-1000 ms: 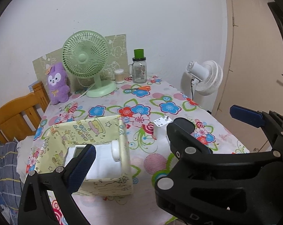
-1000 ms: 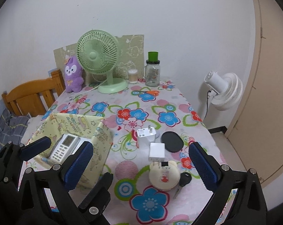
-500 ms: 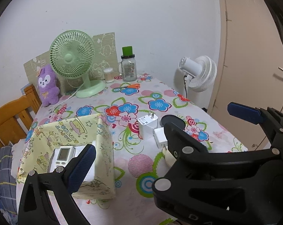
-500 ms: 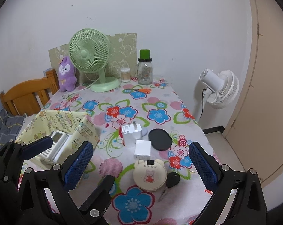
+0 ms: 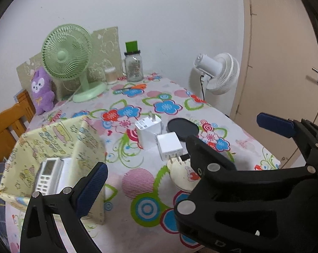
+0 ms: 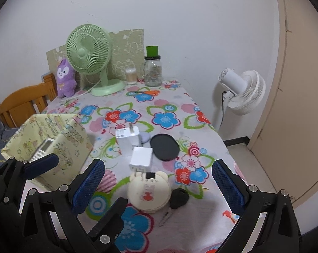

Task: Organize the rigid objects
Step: 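Reach the right gripper to the black car key while the left approaches the cream mirror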

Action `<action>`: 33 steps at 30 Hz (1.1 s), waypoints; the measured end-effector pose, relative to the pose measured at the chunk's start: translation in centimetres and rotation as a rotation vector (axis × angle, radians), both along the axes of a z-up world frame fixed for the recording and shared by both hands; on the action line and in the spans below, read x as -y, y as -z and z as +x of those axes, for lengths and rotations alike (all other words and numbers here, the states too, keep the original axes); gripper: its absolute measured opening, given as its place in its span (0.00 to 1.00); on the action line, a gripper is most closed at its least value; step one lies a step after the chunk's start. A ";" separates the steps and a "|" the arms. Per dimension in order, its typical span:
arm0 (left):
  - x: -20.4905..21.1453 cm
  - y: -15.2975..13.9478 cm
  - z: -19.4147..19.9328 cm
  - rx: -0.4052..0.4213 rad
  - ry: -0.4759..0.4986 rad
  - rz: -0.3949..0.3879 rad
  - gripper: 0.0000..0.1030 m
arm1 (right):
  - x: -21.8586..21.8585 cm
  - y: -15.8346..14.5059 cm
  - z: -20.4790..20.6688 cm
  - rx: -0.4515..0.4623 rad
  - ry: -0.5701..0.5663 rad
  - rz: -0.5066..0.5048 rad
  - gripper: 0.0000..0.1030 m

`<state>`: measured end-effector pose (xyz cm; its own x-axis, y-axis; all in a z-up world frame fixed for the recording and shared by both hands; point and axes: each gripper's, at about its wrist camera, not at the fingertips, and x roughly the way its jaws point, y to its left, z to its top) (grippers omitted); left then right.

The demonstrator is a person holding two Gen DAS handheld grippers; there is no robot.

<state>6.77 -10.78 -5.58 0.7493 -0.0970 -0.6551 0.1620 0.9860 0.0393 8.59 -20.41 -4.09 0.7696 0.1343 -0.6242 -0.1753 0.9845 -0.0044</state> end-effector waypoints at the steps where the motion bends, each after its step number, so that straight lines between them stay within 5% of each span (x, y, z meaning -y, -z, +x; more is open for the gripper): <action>1: 0.1 0.4 0.2 -0.004 0.004 -0.002 1.00 | 0.2 0.3 0.1 -0.001 0.001 -0.005 1.00; 33: 2.8 7.2 3.3 -0.121 0.060 -0.025 0.96 | 3.4 7.8 2.7 -0.148 0.060 0.033 1.00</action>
<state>10.10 -13.57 -12.80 0.6574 -0.1570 -0.7370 0.2232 0.9747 -0.0086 11.28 -23.84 -11.86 0.6767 0.1128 -0.7275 -0.1123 0.9924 0.0493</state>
